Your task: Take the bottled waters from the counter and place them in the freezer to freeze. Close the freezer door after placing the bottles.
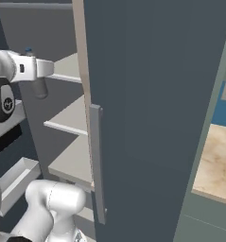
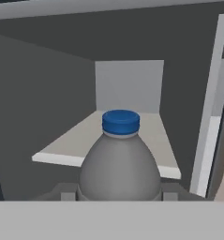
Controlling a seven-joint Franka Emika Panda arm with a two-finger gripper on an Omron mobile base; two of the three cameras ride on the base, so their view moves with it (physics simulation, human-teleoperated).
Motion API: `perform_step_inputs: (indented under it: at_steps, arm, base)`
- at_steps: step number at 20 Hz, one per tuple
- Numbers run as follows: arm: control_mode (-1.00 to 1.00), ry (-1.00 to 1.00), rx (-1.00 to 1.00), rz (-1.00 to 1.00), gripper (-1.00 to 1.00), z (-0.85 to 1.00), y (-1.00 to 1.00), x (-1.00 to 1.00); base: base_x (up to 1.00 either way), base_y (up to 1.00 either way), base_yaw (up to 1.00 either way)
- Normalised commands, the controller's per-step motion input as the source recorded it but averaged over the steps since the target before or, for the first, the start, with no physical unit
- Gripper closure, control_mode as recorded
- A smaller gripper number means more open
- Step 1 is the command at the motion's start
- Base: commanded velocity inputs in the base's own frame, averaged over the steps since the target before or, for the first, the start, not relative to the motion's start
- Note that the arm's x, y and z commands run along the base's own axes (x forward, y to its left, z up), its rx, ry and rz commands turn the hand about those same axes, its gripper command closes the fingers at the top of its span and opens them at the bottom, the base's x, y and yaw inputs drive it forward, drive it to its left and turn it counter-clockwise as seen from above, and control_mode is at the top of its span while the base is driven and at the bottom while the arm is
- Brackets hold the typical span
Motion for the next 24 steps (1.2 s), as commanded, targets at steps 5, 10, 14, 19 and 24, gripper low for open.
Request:
perform_step_inputs:
  at_steps: [5, 10, 14, 19, 24]
  arm:
    - [-1.00, 0.00, 0.00, 0.00, 1.00, 0.01, 0.00, 0.52]
    - [-1.00, 0.01, -0.01, 0.00, 1.00, 0.11, 0.00, 0.70]
    - [-1.00, 0.01, 0.00, -0.01, 1.00, 0.28, 0.00, 0.80]
    - [-1.00, 0.01, 0.00, -0.07, 1.00, 0.10, 0.00, 0.70]
    - [-1.00, 0.00, 0.00, -0.12, 1.00, -0.08, 0.01, 0.55]
  base:
    - [0.00, 0.00, 0.00]
    - [0.00, 0.00, 0.00]
    - [0.00, 0.00, 0.00]
    - [0.00, 0.00, 0.00]
    - [0.00, 0.00, 0.00]
